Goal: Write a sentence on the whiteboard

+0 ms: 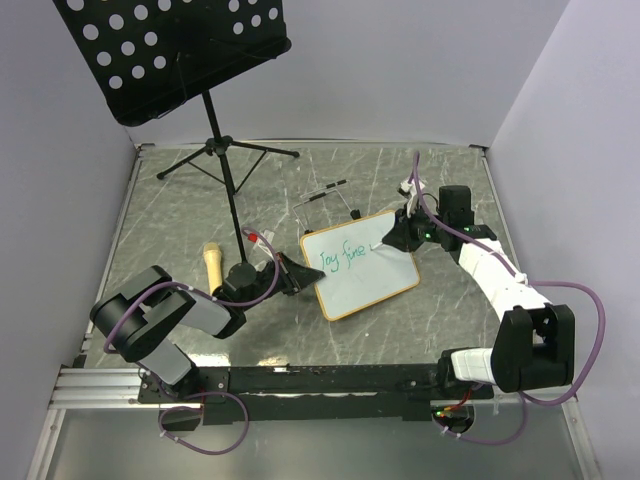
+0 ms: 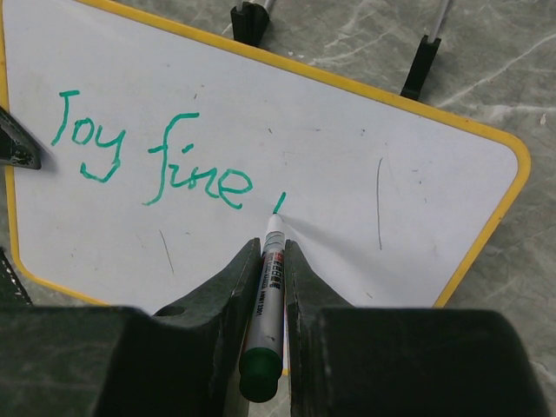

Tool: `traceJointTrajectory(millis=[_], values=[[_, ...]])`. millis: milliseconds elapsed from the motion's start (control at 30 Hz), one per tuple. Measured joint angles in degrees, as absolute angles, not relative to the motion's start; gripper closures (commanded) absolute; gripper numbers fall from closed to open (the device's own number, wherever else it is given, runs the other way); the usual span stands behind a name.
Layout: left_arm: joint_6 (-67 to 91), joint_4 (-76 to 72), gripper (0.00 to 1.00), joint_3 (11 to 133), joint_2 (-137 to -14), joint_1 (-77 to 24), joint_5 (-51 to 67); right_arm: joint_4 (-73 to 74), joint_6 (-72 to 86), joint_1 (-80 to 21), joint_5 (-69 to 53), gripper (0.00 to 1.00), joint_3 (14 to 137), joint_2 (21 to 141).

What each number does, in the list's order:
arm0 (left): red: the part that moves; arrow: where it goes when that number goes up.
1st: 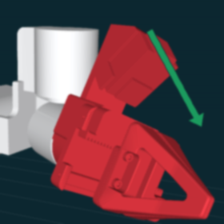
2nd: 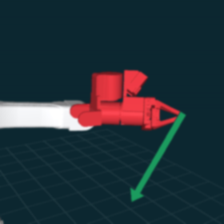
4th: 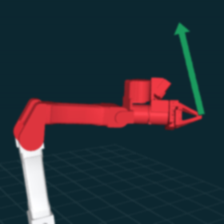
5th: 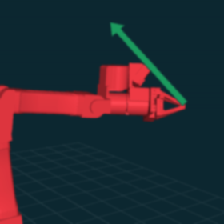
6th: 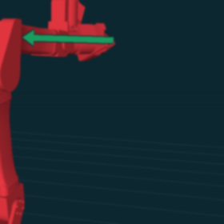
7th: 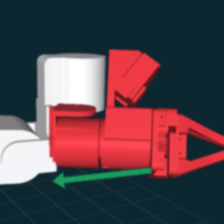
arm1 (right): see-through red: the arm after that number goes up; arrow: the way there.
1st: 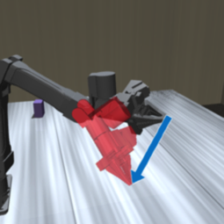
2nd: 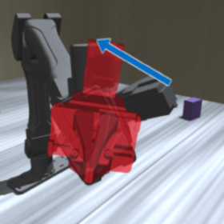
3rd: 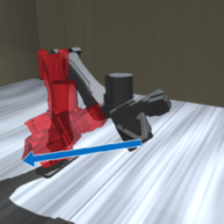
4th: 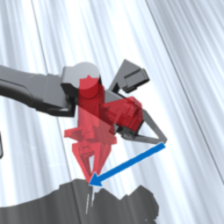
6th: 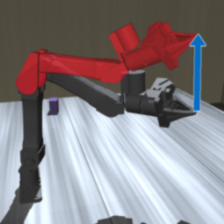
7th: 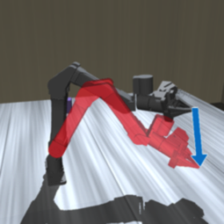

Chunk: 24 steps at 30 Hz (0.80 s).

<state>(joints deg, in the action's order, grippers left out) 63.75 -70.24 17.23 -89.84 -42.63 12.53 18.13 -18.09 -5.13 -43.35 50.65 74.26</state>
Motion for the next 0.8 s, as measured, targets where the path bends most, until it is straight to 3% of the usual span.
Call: traceJointTrajectory(millis=[800], values=[[63.79, -70.26, 0.99, 17.21, -89.95, -42.63, 12.64, 14.94, -15.86, -4.47, -39.83, 1.0, 50.68, 74.74]])
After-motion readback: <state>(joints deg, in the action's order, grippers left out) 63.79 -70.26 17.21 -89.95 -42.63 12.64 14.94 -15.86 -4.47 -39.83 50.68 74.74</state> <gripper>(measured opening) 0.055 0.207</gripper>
